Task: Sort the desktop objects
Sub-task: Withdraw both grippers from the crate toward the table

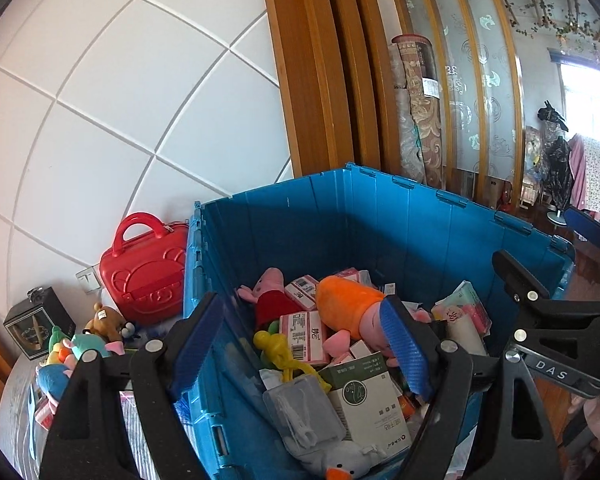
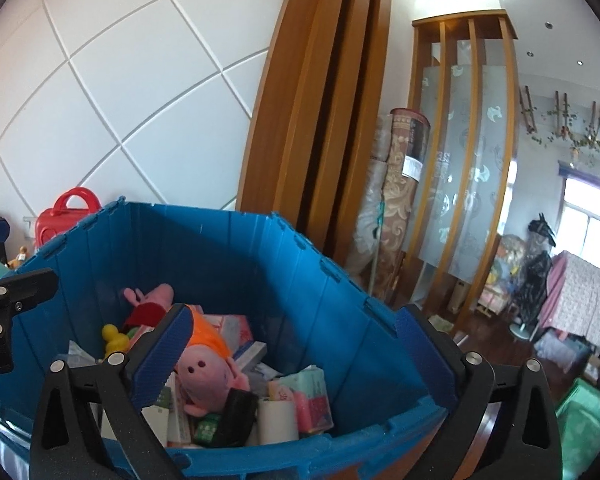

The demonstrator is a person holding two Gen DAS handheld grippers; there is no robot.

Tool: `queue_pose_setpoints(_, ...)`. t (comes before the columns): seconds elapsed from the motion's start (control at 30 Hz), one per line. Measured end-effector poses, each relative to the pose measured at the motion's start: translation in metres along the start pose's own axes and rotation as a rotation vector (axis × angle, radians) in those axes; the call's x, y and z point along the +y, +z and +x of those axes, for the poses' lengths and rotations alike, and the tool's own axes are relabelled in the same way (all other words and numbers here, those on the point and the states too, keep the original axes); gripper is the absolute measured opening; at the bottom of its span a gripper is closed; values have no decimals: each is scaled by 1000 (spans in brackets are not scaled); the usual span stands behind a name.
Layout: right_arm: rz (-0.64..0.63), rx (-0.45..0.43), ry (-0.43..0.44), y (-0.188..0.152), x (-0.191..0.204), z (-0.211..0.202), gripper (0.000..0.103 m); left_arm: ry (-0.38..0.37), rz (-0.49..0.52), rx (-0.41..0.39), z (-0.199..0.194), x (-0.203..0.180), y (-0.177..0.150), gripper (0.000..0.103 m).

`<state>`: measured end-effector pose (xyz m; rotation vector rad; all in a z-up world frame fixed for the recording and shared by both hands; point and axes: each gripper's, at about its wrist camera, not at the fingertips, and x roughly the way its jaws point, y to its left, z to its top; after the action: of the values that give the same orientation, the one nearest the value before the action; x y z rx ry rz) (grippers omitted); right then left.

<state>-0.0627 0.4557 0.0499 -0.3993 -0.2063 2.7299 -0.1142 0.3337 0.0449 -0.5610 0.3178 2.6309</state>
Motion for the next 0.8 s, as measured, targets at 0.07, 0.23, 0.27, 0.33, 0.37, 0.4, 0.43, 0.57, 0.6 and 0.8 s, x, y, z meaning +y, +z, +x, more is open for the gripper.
queue_pose_setpoints(0.07, 3, -12, 9, 3, 1, -5, 103, 13, -14, -9, -5, 8, -1, 81)
queue_pose_setpoints(0.23, 5, -58, 37, 11, 13, -20, 103, 66, -57, -32, -22, 37, -5, 84)
queue_pose_setpoints(0.27, 9, -69, 51, 13, 16, -23, 103, 81, -69, -38, -26, 44, -7, 85)
queue_pose_setpoints(0.33, 18, -90, 83, 18, 25, -29, 103, 108, -93, -46, -33, 61, -11, 93)
queue_pose_setpoints(0.37, 22, -99, 101, 21, 30, -32, 103, 125, -103, -47, -36, 69, -13, 94)
queue_pose_setpoints(0.4, 25, -110, 119, 24, 35, -35, 103, 145, -114, -49, -39, 78, -16, 96)
queue_pose_setpoints(0.43, 26, -119, 138, 26, 41, -38, 103, 162, -125, -50, -42, 88, -19, 97)
queue_pose_setpoints(0.57, 31, -155, 222, 35, 70, -52, 103, 221, -181, -37, -51, 129, -34, 97)
queue_pose_setpoints(0.6, 30, -165, 243, 38, 79, -56, 103, 236, -196, -31, -53, 140, -38, 97)
queue_pose_setpoints(0.8, 10, -217, 347, 52, 134, -83, 103, 325, -278, 13, -66, 211, -70, 97)
